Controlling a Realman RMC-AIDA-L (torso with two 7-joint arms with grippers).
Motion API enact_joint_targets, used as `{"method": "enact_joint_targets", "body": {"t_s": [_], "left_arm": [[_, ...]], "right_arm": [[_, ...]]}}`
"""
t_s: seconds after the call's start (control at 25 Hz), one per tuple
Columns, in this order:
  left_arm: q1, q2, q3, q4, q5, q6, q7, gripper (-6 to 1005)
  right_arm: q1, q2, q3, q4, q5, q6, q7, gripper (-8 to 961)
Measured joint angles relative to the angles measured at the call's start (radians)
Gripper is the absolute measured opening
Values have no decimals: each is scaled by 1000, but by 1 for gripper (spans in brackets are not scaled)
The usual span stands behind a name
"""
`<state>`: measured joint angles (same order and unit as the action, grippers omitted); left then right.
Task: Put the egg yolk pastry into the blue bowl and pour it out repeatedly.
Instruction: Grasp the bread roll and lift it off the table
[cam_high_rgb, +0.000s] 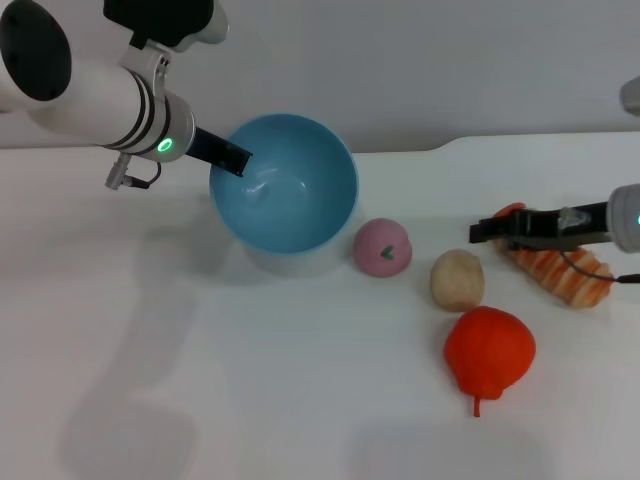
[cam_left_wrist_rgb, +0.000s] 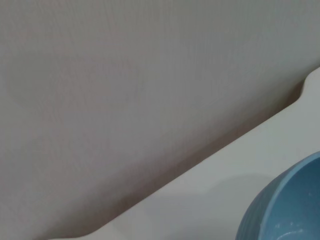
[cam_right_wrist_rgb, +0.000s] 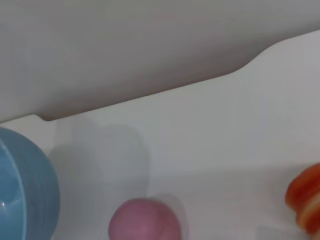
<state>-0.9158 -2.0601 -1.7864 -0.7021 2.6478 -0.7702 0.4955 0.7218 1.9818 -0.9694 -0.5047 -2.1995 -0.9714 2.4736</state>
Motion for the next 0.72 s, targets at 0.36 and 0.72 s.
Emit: {"method": "enact_joint_targets", "body": {"t_s": [0.36, 0.72], "left_arm": [[2, -1, 13, 0, 0, -6, 0, -1], [8, -2, 24, -5, 0, -6, 0, -1]], "right_arm": [[7, 27, 6, 55, 8, 32, -2, 522], [1, 46, 6, 65, 10, 91, -2, 521]]}}
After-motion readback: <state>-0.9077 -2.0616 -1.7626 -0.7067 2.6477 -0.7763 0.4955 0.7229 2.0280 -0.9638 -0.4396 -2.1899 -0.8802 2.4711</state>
